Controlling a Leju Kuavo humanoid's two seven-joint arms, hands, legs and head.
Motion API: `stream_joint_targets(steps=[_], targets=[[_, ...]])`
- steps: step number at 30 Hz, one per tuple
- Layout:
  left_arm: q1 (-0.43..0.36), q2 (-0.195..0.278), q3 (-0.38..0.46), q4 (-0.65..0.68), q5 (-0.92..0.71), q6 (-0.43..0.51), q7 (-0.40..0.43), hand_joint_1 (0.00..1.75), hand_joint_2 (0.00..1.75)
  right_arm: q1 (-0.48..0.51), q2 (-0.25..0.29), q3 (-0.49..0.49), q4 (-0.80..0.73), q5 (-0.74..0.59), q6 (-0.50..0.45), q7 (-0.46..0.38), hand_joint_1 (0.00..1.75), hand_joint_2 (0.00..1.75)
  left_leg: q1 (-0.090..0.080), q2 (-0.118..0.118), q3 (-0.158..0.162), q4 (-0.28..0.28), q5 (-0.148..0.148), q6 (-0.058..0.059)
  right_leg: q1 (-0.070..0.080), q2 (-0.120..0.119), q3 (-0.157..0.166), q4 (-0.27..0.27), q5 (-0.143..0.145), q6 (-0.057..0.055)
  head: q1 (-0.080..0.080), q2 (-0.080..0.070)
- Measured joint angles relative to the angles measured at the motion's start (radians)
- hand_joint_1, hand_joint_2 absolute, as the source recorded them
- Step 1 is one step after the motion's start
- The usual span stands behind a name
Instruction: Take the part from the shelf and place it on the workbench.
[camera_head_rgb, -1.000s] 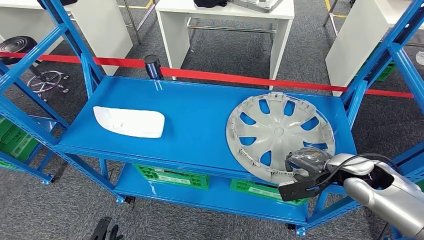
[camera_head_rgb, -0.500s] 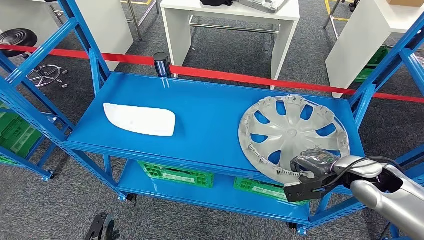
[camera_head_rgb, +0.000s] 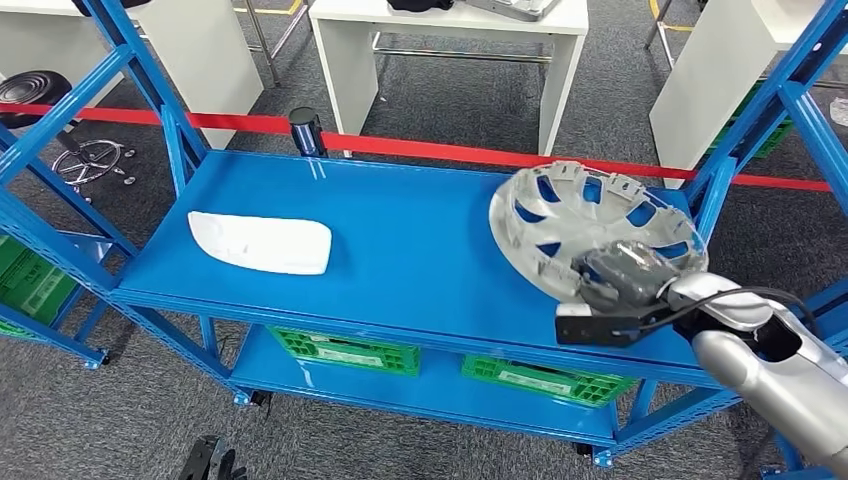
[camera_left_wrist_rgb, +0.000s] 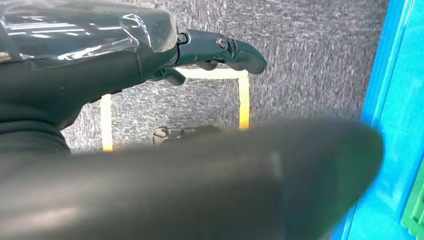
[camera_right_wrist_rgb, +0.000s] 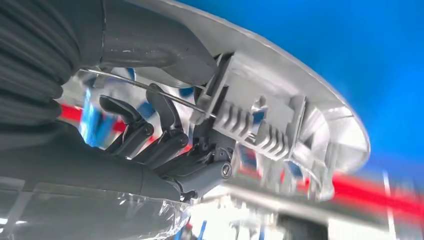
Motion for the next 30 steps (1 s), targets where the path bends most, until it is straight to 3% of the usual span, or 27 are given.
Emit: stream_joint_targets(steps=[2,3,6,8,11,13,14,16,17,19,23,24,27,28,29,30], targets=[[0.001,-0.002,0.000,-0.003,-0.004,0.002,-0.004,0.00,1.75,-0.006,0.033,-0.053,-0.018,0.000,-0.016,0.003,1.75,1.75,-0.004,0.000,0.065,-0.142,0.060,0.012,0.003,0.002,-0.001,0.000,0.000,0.001,0.000,0.000],[0.001,-0.002,0.000,-0.004,-0.006,0.003,-0.005,0.00,1.75,-0.010,0.051,-0.080,-0.026,0.000,-0.022,0.004,1.75,1.75,-0.008,0.000,0.086,-0.188,0.074,0.016,0.004,0.003,-0.003,0.000,0.000,0.003,0.000,0.000],[0.005,-0.004,0.000,-0.006,-0.007,0.003,-0.007,0.00,1.75,-0.018,0.092,-0.145,-0.047,-0.002,-0.033,-0.002,1.75,1.75,-0.012,0.001,0.099,-0.217,0.078,0.027,0.004,0.003,-0.008,-0.003,0.002,0.015,0.001,0.000],[0.007,-0.006,0.000,-0.008,-0.007,0.004,-0.010,0.00,1.75,-0.024,0.112,-0.183,-0.061,-0.003,-0.039,-0.009,1.75,1.75,-0.010,0.001,0.108,-0.235,0.090,0.040,0.004,0.001,-0.023,0.023,-0.015,0.016,0.002,0.000],[0.008,-0.011,0.001,-0.011,-0.007,0.004,-0.012,0.00,1.75,-0.040,0.138,-0.229,-0.071,-0.005,-0.048,-0.016,1.75,1.75,-0.011,0.000,0.111,-0.244,0.096,0.049,0.004,-0.001,-0.105,0.194,-0.087,0.004,0.003,0.000],[0.010,-0.015,0.000,-0.012,-0.007,0.004,-0.013,0.00,1.75,-0.046,0.157,-0.248,-0.074,-0.003,-0.052,-0.020,1.75,1.75,-0.012,-0.001,0.111,-0.243,0.095,0.048,0.003,-0.001,-0.146,0.277,-0.106,0.010,0.003,0.000],[0.010,-0.017,0.000,-0.013,-0.007,0.004,-0.013,0.00,1.75,-0.051,0.168,-0.257,-0.077,0.000,-0.054,-0.021,1.75,1.75,-0.011,-0.002,0.111,-0.241,0.094,0.047,0.002,-0.002,-0.142,0.264,-0.093,0.019,0.003,0.000],[0.011,-0.021,0.001,-0.015,-0.007,0.004,-0.014,0.00,1.75,-0.067,0.189,-0.274,-0.084,0.005,-0.055,-0.021,1.75,1.75,-0.009,-0.005,0.110,-0.231,0.088,0.040,-0.004,-0.005,-0.086,0.140,-0.037,0.041,0.003,0.000],[0.011,-0.022,0.001,-0.016,-0.007,0.006,-0.015,0.00,1.75,-0.077,0.199,-0.283,-0.087,0.006,-0.056,-0.021,1.75,1.75,-0.010,-0.006,0.105,-0.222,0.084,0.034,-0.004,-0.005,-0.055,0.076,-0.015,0.044,0.003,0.000],[0.014,-0.022,0.001,-0.017,-0.009,0.009,-0.019,0.00,1.75,-0.095,0.217,-0.300,-0.094,0.007,-0.063,-0.020,1.75,1.75,-0.012,-0.008,0.096,-0.208,0.077,0.024,-0.002,-0.004,-0.026,0.015,0.001,0.036,0.003,0.000],[0.022,-0.022,0.002,-0.020,-0.015,0.021,-0.029,0.00,1.75,-0.116,0.248,-0.339,-0.105,-0.009,-0.087,-0.021,1.75,1.75,-0.006,-0.007,0.081,-0.183,0.059,0.011,-0.003,0.000,-0.025,0.014,0.003,0.011,0.001,0.000],[0.022,-0.022,0.002,-0.021,-0.015,0.025,-0.031,0.00,1.75,-0.119,0.256,-0.351,-0.109,-0.023,-0.092,-0.025,1.75,1.75,-0.003,-0.006,0.063,-0.145,0.037,0.004,-0.005,0.000,-0.023,0.013,0.004,0.007,0.000,0.000],[0.025,-0.023,0.002,-0.024,-0.018,0.037,-0.035,0.00,1.75,-0.120,0.276,-0.383,-0.113,-0.085,-0.100,-0.044,1.75,1.75,0.004,-0.003,-0.032,0.050,-0.045,-0.009,-0.002,0.000,-0.022,0.014,0.002,0.002,-0.002,0.000],[0.025,-0.024,0.002,-0.024,-0.020,0.041,-0.035,0.00,1.75,-0.120,0.282,-0.391,-0.113,-0.106,-0.100,-0.052,1.75,1.75,0.005,-0.003,-0.051,0.086,-0.050,-0.009,-0.001,0.001,-0.022,0.014,0.002,0.001,-0.002,0.000],[0.026,-0.024,0.002,-0.024,-0.022,0.044,-0.035,0.00,1.75,-0.119,0.287,-0.399,-0.113,-0.130,-0.096,-0.060,1.75,1.75,0.005,-0.003,-0.054,0.085,-0.037,-0.007,0.001,0.002,-0.021,0.014,0.002,0.001,-0.002,0.000],[0.026,-0.024,0.002,-0.024,-0.024,0.046,-0.035,0.00,1.75,-0.117,0.293,-0.408,-0.113,-0.163,-0.085,-0.071,1.75,1.75,0.005,-0.003,-0.036,0.042,-0.008,-0.003,0.002,0.004,-0.020,0.014,0.002,0.001,-0.002,0.000]])
